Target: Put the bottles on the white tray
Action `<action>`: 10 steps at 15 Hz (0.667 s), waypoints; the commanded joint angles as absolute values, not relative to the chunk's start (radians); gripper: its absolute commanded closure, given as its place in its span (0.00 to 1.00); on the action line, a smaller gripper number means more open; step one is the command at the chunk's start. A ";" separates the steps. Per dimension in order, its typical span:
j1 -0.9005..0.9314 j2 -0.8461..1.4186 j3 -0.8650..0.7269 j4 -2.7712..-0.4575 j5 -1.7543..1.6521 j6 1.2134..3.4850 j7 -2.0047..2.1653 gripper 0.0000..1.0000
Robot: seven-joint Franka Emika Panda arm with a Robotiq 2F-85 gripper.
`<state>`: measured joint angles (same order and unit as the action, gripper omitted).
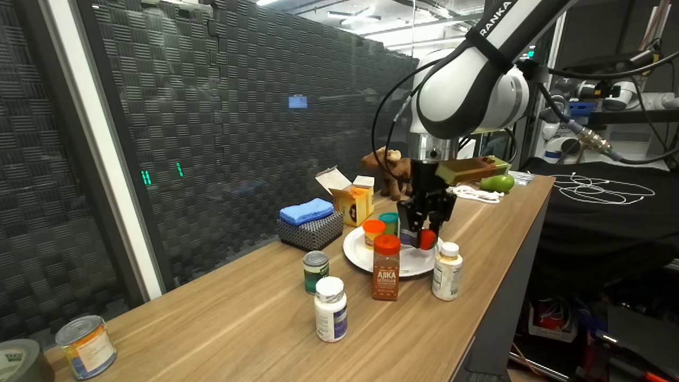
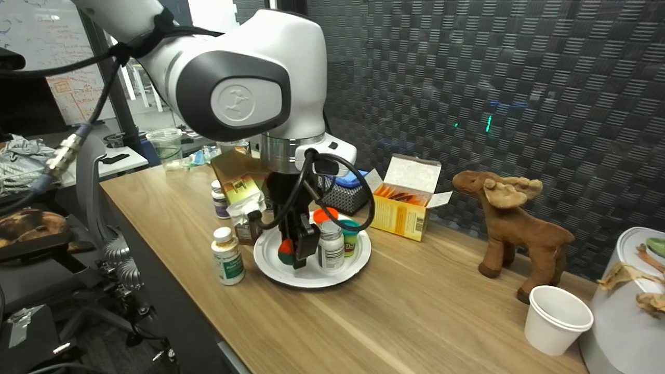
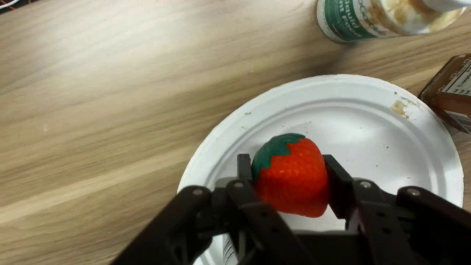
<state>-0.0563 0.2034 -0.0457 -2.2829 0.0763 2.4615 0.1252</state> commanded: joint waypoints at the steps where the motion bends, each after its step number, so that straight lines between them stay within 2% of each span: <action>1: -0.049 0.213 -0.063 -2.271 0.026 2.474 0.129 0.76; 2: -0.048 0.217 -0.067 -2.272 0.012 2.477 0.135 0.76; 3: -0.047 0.218 -0.069 -2.273 0.000 2.479 0.137 0.26; 4: -0.048 0.218 -0.071 -2.274 -0.005 2.484 0.137 0.25; 7: -0.051 0.217 -0.075 -2.275 -0.008 2.496 0.139 0.02; 10: -0.052 0.215 -0.078 -2.277 -0.005 2.506 0.138 0.00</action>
<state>-0.0563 0.2160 -0.0688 -2.2830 0.0089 2.4840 0.1265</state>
